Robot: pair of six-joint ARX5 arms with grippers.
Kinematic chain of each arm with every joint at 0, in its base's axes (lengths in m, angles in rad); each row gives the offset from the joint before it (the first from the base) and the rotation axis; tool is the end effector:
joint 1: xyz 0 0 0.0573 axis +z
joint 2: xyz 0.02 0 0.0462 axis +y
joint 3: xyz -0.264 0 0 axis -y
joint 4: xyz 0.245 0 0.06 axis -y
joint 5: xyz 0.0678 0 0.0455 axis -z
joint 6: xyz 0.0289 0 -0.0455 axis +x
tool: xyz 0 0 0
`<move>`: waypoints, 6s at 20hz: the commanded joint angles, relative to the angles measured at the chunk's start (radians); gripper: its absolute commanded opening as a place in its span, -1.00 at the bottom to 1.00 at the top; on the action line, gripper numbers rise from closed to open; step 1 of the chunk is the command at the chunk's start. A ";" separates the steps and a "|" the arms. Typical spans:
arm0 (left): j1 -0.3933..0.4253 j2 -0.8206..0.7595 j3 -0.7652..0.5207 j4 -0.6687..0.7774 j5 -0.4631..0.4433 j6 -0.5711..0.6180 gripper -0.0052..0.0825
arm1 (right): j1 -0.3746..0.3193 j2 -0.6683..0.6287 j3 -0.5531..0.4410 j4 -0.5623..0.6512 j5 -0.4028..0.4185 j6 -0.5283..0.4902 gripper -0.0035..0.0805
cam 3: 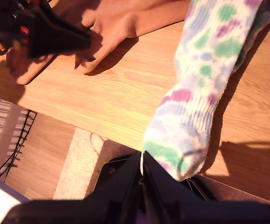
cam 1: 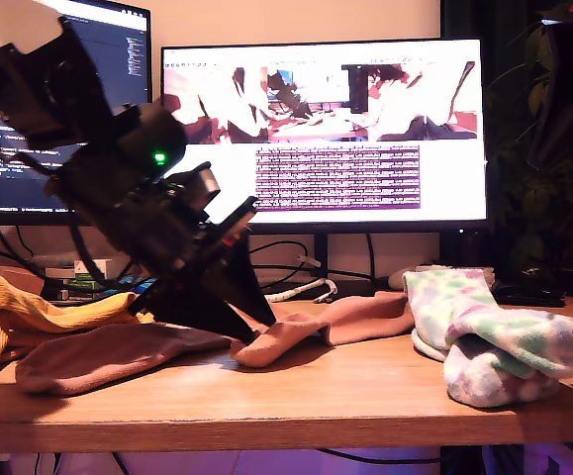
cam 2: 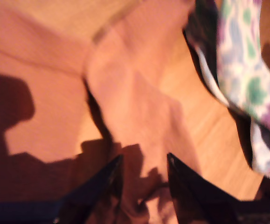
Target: Pair up the socks based on colour and pattern, by placing them on top of one another
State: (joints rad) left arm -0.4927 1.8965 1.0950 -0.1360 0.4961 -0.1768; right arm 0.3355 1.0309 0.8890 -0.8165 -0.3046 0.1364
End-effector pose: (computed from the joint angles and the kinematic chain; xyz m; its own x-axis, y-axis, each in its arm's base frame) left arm 0.3223 -0.1886 0.1442 0.2334 -0.6656 -0.7089 0.5289 0.6987 -0.4818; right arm 0.1767 0.0708 0.2767 0.4191 0.4637 -0.7806 -0.3674 0.8728 0.3213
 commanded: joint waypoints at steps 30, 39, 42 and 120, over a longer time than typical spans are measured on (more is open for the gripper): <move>-0.114 -0.039 0.034 -0.116 -0.111 0.021 -0.93 | 0.005 0.000 0.009 0.026 0.000 -0.031 -0.94; -0.111 -0.118 0.048 -0.157 -0.138 0.020 -0.89 | 0.005 0.000 0.009 0.024 -0.001 -0.040 -0.94; -0.113 -0.090 0.048 -0.117 -0.193 0.009 -0.02 | 0.005 0.000 0.009 0.027 0.000 -0.048 -0.94; 0.121 0.000 0.445 -0.944 -0.381 0.249 -0.22 | 0.005 0.000 0.009 0.065 -0.009 -0.112 -0.94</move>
State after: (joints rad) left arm -0.3668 1.9003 1.5234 -1.0767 0.1173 0.0635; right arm 0.3355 1.0309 0.8890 -0.7559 -0.3077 0.0280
